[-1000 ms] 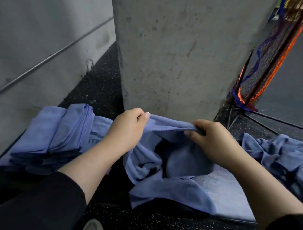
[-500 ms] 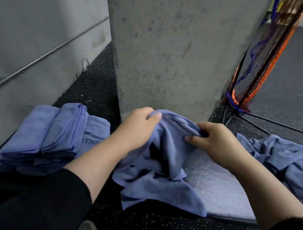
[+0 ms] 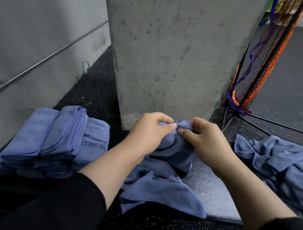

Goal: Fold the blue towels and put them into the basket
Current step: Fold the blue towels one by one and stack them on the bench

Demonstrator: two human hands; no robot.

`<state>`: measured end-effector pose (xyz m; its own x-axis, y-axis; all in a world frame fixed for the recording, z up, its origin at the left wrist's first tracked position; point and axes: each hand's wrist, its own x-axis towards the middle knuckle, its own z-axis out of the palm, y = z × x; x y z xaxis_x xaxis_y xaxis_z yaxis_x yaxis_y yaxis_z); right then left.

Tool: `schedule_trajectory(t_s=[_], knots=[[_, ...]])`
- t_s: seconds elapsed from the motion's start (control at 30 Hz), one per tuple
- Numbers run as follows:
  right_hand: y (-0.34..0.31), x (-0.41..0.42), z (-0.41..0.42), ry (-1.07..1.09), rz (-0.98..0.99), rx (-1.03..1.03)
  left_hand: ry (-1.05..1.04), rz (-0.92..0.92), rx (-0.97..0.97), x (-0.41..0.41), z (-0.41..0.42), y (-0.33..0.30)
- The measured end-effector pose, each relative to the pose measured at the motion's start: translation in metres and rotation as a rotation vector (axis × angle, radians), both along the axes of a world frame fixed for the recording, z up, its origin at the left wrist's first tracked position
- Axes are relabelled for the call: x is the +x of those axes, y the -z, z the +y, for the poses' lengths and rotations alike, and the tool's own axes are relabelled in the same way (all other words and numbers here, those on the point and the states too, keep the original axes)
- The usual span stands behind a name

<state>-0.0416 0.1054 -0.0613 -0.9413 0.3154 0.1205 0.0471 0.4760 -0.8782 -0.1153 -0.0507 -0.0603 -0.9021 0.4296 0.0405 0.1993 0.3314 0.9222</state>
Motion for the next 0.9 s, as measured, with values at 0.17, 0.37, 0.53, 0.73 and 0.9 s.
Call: schedule_trajectory(t_s=[0.17, 0.37, 0.53, 0.73, 0.9], knots=[[0.007, 0.000, 0.007, -0.038, -0.021, -0.052, 0.047, -0.127, -0.017, -0.004, -0.002, 0.000], [0.009, 0.004, 0.006, -0.188, -0.197, -0.004, -0.095, -0.097, 0.236, -0.008, -0.007, -0.018], [0.019, 0.012, 0.022, -0.192, -0.399, 0.382, -0.166, -0.075, 0.317, -0.016, -0.024, -0.028], [0.013, 0.026, 0.047, 0.102, -0.225, 0.321, -0.267, -0.102, 0.355, -0.016, -0.044, -0.031], [-0.001, 0.045, 0.063, 0.334, -0.033, 0.058, -0.345, -0.235, 0.371, -0.012, -0.060, -0.028]])
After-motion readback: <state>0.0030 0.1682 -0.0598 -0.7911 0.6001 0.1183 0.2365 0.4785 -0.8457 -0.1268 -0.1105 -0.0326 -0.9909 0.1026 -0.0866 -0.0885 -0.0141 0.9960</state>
